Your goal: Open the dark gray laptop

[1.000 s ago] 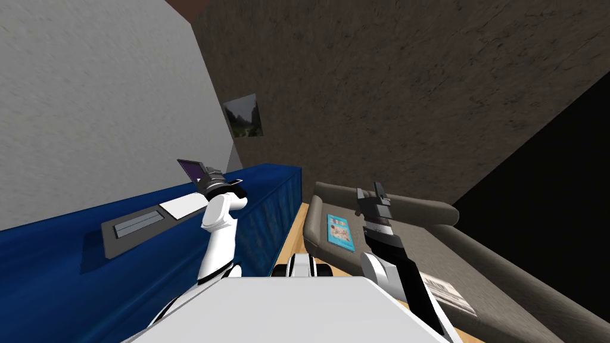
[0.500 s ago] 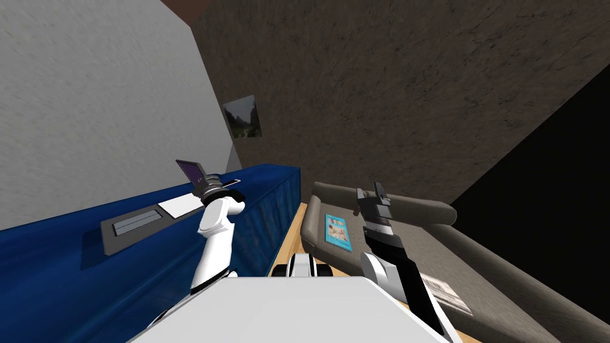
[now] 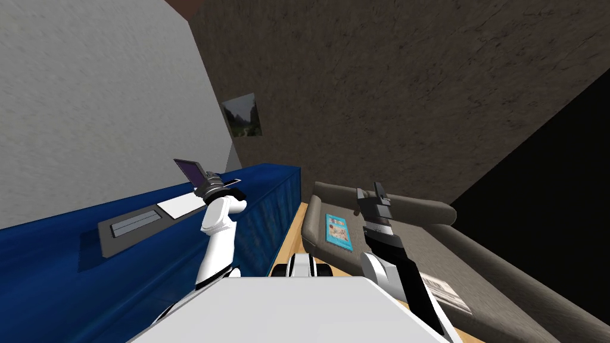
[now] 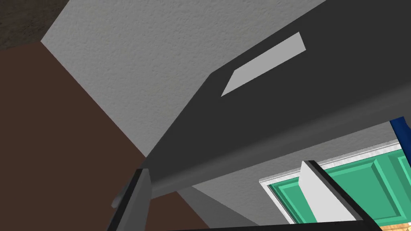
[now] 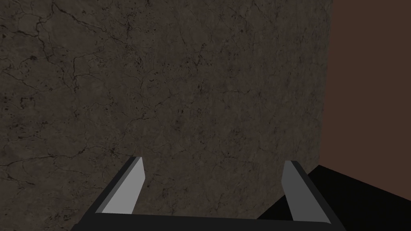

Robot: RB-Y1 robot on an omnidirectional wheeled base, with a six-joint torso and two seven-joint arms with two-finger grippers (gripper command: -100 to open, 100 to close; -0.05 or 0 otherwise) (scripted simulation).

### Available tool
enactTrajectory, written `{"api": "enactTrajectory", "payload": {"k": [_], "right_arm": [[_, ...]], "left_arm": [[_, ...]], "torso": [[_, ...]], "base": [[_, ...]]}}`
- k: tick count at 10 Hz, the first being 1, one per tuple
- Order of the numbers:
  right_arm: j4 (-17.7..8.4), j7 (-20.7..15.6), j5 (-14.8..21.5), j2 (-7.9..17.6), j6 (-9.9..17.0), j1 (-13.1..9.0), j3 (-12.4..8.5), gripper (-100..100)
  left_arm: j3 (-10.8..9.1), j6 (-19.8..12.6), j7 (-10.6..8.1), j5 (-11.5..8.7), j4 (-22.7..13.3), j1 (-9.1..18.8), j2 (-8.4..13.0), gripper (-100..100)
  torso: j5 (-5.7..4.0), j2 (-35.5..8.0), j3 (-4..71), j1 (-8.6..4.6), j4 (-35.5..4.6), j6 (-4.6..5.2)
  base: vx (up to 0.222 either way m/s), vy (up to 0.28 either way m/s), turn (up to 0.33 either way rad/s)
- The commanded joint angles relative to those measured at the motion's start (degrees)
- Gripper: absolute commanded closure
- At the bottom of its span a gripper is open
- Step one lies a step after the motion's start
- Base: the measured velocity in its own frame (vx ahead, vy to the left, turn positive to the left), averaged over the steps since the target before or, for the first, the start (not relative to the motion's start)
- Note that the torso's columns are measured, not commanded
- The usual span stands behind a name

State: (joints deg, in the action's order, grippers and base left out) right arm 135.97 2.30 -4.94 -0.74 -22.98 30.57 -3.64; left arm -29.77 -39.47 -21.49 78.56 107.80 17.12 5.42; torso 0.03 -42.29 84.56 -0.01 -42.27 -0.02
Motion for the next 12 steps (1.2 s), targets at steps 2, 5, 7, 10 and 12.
{"api": "enactTrajectory", "payload": {"k": [2,5,7,10,12], "right_arm": [[0.0,0.0,0.0,-0.01,0.0,0.0,0.01,0],[0.0,0.0,0.0,-0.01,0.0,-0.01,0.01,0],[0.0,0.0,0.0,0.0,0.0,0.0,0.0,0],[0.0,0.0,0.0,0.0,0.0,0.0,0.0,0],[0.0,0.0,0.0,0.0,0.0,0.0,0.0,0]], "left_arm": [[1.62,3.34,1.78,-2.34,-2.59,0.52,2.67,100],[1.62,6.25,1.78,-6.47,-6.48,0.52,4.45,100],[1.62,6.25,1.78,-9.91,-6.48,0.52,4.45,100],[1.62,6.25,1.78,-10.31,-6.48,0.52,4.45,100],[0.67,6.51,-0.5,-9.83,-5.05,-0.21,3.7,100]], "torso": [[0.13,0.07,0.03,0.23,0.05,-0.09],[0.13,0.15,0.08,0.27,0.09,0.04],[0.1,0.22,0.14,0.2,0.11,0.02],[0.11,0.31,0.2,0.16,0.16,0.07],[0.05,0.08,0.06,0.12,0.05,0.0]], "base": [[-0.016,-0.048,0.097],[-0.024,-0.031,0.09],[-0.002,-0.003,0.007],[0.001,0.001,-0.003],[-0.013,-0.016,0.046]]}}
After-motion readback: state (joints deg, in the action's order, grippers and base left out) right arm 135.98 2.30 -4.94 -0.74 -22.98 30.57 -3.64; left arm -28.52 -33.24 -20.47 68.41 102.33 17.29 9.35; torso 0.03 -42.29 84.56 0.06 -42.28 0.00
